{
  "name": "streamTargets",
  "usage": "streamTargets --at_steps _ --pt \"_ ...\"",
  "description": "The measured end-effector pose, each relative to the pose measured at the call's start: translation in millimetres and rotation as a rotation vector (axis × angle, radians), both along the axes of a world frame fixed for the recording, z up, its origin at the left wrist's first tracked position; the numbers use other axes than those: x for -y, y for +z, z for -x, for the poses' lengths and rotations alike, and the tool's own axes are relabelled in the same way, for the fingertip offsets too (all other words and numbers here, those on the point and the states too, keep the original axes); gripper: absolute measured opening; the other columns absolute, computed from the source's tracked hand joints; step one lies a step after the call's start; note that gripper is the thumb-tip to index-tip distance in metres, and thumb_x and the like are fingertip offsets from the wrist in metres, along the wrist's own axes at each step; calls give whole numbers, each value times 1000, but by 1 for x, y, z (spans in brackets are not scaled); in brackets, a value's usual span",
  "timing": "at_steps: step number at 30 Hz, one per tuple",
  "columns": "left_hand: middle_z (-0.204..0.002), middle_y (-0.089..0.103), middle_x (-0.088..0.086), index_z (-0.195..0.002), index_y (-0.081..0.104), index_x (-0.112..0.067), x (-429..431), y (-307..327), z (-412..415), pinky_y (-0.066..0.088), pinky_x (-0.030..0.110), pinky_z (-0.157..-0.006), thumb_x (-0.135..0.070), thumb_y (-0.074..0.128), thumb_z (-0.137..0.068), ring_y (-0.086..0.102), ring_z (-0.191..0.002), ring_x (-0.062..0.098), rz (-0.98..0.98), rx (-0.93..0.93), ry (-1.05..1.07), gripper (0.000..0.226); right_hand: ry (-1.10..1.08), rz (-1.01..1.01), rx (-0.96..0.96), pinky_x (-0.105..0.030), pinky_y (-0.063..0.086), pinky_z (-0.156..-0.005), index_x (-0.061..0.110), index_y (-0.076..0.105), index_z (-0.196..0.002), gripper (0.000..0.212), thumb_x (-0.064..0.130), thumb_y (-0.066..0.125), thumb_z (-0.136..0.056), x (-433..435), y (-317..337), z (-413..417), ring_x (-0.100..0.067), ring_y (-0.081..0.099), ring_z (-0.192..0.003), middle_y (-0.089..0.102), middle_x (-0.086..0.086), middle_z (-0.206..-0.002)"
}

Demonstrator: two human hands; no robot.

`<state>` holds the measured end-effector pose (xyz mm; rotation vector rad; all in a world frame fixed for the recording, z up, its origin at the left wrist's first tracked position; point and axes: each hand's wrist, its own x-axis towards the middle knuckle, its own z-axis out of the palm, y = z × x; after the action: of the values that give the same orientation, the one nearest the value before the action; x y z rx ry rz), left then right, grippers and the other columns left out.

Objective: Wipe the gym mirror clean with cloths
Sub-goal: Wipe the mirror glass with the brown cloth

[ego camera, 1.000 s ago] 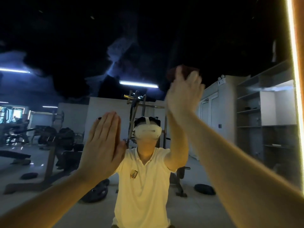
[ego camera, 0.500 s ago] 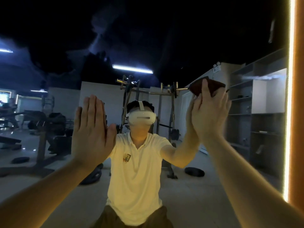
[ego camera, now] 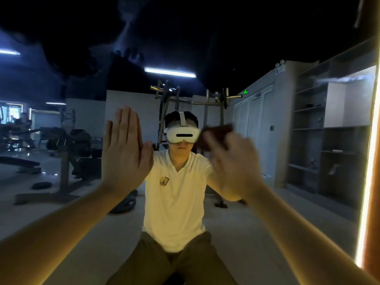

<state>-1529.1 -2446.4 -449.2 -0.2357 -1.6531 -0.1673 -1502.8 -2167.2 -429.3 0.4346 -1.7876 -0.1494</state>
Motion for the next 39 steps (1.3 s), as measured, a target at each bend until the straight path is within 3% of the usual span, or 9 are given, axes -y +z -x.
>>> streamTargets --at_steps 2,4,9,14,19,25,30,34,39 --pt "-170 14 24 -162 15 4 -6 -3 -1 10 55 -129 -39 29 -105 9 -160 33 -4 -22 -27 72 -104 204 -125 -45 45 -82 17 49 -146 49 31 56 -99 -47 17 3 -34 55 -92 54 -22 -109" --pt "-170 15 24 -162 14 3 -4 -4 -4 9 54 -129 -37 33 -105 9 -160 34 20 -17 -35 73 -131 405 -154 -48 45 -84 13 46 -148 47 26 51 -103 -71 32 8 -39 54 -95 53 -26 -116" --pt "-170 11 24 -162 14 3 6 -1 -10 4 50 -130 -37 34 -104 7 -160 35 74 30 -41 74 3 580 -169 -42 43 -88 12 48 -149 49 37 37 -109 -2 32 12 -31 52 -103 53 -22 -123" --pt "-170 11 25 -162 11 3 -5 -10 -13 5 52 -129 -36 32 -106 6 -159 36 40 61 -1 71 230 261 -115 -37 47 -85 9 56 -142 45 30 49 -103 94 -20 6 -24 55 -95 55 -14 -112" --pt "-171 10 22 -162 15 4 -33 -45 -21 7 53 -129 -36 42 -104 5 -160 33 121 62 -54 75 131 -63 -88 -43 56 -75 13 56 -138 47 25 66 -93 21 -17 -2 -30 62 -89 59 -15 -109" --pt "-172 3 22 -163 7 1 -42 -51 -9 14 61 -126 -46 38 -104 2 -160 35 148 126 15 81 -135 567 -140 -48 57 -79 15 47 -148 48 26 46 -102 -121 13 -5 -39 65 -96 60 -21 -121" --pt "-171 4 23 -162 9 4 -46 -59 -1 11 60 -127 -50 33 -104 1 -160 36 146 100 38 83 -89 808 -136 -42 49 -87 11 40 -155 55 34 38 -106 -51 -11 13 -34 59 -104 52 -22 -127" --pt "-171 4 23 -162 11 5 -45 -59 1 10 60 -127 -47 31 -104 2 -160 35 150 86 41 80 172 612 -115 -30 45 -82 14 47 -150 47 32 45 -107 53 -63 10 -18 54 -95 55 -11 -112" --pt "-170 5 25 -161 12 6 -40 -59 -1 11 60 -127 -44 30 -103 4 -160 37 182 93 46 79 187 -103 61 -42 55 -79 22 53 -142 43 34 40 -102 38 -82 3 -21 59 -91 57 -6 -105"
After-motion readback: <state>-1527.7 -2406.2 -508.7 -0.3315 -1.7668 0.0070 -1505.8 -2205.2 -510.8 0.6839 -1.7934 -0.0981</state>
